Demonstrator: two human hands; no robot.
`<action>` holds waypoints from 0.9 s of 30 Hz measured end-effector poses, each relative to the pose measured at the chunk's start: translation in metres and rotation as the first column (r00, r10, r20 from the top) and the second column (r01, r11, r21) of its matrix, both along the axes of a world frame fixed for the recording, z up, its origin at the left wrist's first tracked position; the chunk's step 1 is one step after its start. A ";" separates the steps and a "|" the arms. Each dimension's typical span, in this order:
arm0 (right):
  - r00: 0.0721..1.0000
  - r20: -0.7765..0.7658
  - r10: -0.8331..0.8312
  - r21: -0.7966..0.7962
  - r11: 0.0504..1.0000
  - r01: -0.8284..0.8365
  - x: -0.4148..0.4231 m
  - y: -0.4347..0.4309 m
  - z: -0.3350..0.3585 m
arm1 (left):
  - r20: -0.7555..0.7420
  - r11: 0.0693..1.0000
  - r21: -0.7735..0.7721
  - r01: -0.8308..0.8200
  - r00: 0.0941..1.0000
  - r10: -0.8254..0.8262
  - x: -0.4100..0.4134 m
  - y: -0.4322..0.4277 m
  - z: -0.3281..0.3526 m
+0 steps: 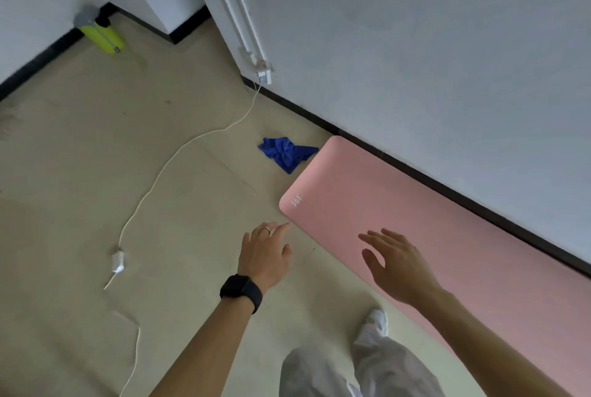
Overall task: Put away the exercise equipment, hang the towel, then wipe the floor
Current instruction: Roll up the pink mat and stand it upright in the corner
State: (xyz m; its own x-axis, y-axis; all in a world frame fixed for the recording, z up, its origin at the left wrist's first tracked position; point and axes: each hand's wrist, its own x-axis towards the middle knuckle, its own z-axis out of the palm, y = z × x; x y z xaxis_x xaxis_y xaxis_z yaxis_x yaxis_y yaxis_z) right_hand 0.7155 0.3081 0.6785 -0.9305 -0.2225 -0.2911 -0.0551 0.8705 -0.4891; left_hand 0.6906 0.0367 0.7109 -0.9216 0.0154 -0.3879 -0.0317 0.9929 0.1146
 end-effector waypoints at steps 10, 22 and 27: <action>0.969 0.229 -0.092 0.010 0.996 0.092 -0.166 -0.062 -0.148 | 0.201 0.989 -0.074 0.129 0.973 -0.112 -0.206 -0.050 -0.179; 0.877 0.415 -0.244 0.075 0.969 0.234 -0.339 -0.134 -0.476 | 0.305 0.987 -0.017 0.158 0.941 -0.145 -0.389 -0.100 -0.534; 0.890 0.428 -0.158 0.092 0.987 0.130 -0.377 -0.161 -0.598 | 0.247 0.997 -0.009 0.076 0.967 -0.071 -0.420 -0.121 -0.653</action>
State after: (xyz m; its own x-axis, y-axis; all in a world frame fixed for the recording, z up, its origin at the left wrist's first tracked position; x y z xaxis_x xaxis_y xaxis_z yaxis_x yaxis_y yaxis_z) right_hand 0.3380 0.1472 0.0807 -0.7300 -0.0652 -0.6803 0.2781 0.8809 -0.3829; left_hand 0.2709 -0.0840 0.0574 -0.7945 0.0704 -0.6032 0.0165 0.9954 0.0945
